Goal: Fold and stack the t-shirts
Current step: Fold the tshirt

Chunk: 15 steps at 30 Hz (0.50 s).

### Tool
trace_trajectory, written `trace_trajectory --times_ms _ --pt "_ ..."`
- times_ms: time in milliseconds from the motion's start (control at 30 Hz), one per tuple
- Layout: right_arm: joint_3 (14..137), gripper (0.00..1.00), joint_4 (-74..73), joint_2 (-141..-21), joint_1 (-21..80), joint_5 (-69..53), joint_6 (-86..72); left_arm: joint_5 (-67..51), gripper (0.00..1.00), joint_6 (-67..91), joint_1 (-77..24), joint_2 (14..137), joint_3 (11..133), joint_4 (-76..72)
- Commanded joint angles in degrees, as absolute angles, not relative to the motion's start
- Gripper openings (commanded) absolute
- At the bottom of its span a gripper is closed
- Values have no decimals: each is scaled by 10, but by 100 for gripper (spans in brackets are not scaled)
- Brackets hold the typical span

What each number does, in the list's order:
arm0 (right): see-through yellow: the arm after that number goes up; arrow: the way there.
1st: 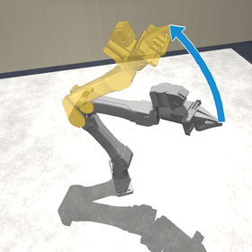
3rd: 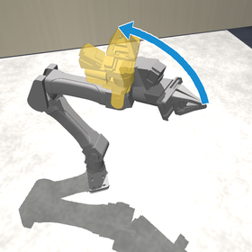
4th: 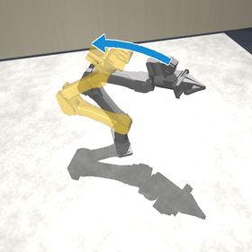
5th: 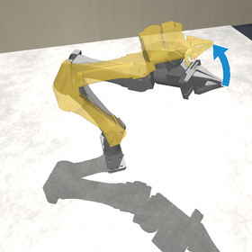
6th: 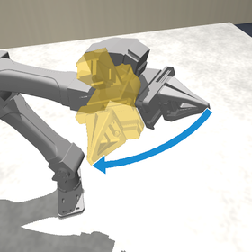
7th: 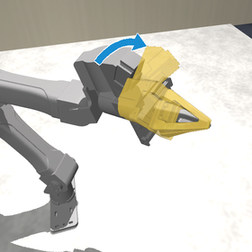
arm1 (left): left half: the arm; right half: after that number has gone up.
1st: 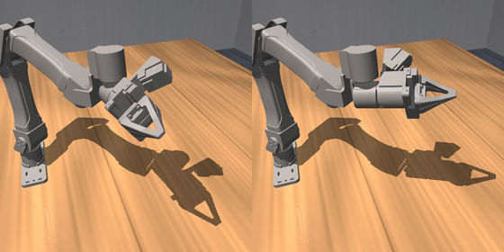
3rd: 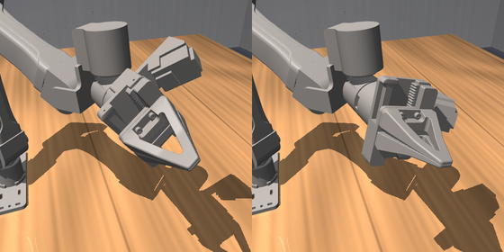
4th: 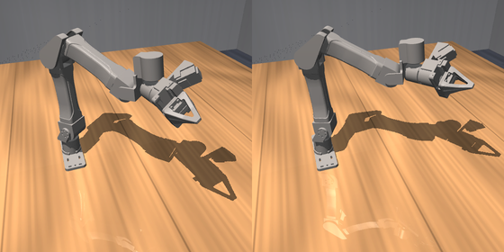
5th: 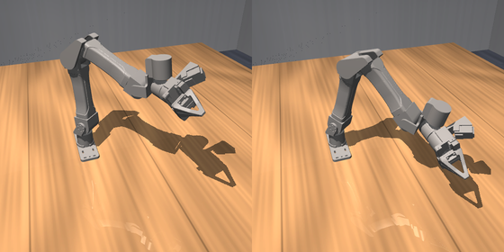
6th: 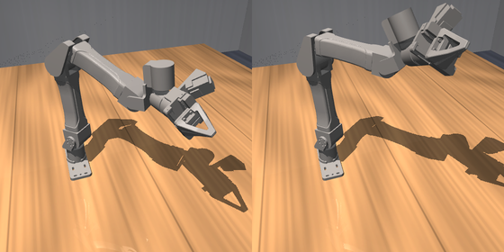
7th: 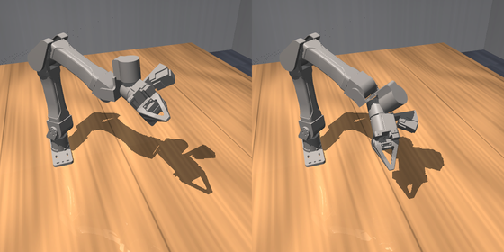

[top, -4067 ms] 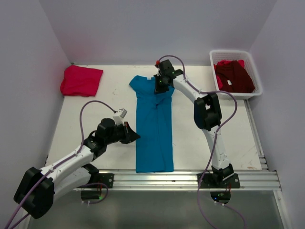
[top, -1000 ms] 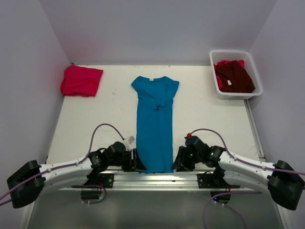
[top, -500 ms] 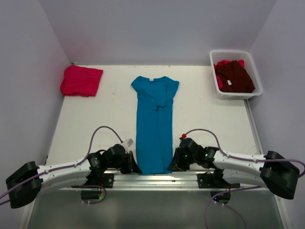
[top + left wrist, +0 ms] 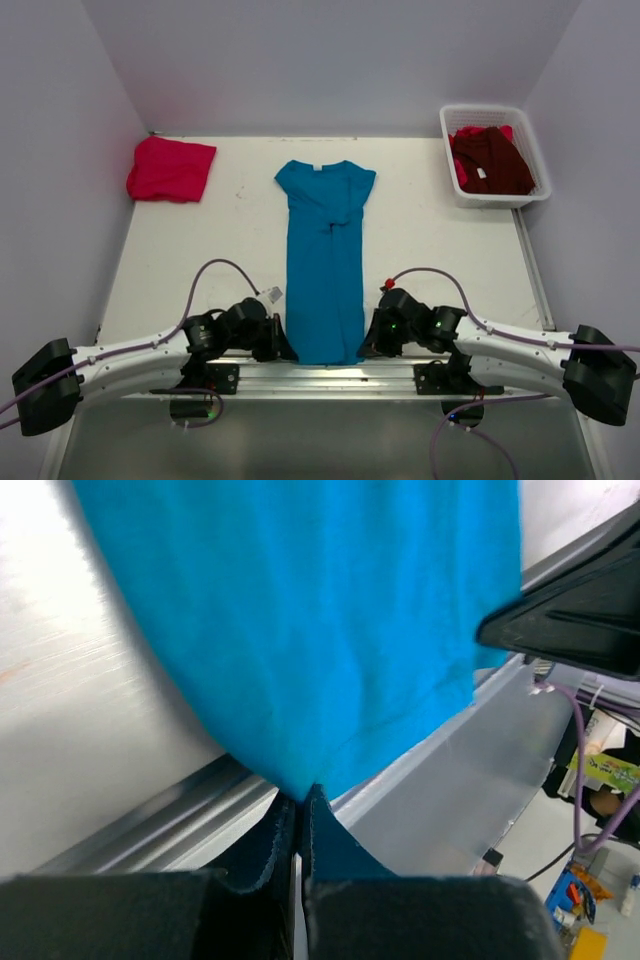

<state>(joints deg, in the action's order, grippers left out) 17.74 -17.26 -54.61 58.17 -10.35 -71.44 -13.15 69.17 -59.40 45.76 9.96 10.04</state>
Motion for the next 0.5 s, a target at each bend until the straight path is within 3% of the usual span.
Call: trace_trajectory --times_ms 0,467 --pt "217 7 -192 -547 586 -86 -692 -105 0 663 -598 459 158 136" --pt "344 8 -286 -553 585 -18 -612 22 0 580 -597 485 291 267"
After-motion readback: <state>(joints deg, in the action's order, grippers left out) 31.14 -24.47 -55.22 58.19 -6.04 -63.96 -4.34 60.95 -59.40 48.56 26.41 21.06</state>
